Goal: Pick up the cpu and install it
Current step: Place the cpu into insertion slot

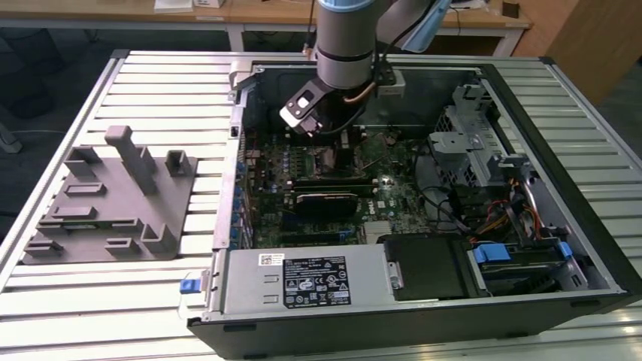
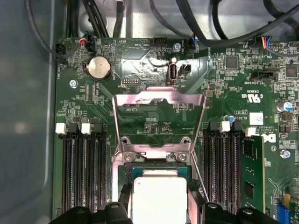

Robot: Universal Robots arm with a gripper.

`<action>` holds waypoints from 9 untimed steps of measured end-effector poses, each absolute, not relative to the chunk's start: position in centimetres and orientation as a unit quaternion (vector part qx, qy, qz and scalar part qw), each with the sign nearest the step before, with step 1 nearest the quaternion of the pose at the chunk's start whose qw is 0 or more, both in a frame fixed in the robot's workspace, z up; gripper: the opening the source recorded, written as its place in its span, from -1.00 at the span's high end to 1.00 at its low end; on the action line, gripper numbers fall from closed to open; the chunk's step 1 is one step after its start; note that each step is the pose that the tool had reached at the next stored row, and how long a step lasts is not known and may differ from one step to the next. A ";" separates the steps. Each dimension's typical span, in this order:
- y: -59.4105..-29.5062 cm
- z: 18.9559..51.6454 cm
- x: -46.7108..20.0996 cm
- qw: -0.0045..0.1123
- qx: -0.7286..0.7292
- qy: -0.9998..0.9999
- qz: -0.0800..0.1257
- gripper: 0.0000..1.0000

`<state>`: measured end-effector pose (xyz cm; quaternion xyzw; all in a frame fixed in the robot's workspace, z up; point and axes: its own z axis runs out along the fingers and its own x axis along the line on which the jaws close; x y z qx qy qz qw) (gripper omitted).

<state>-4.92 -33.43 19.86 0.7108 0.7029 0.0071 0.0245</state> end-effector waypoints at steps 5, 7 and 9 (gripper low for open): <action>-33.4 19.5 -5.0 0.025 0.713 0.700 0.007 -0.09; -33.4 19.4 -5.0 0.025 0.715 0.699 0.007 -0.09; -33.4 19.4 -5.1 0.025 0.715 0.699 0.007 -0.09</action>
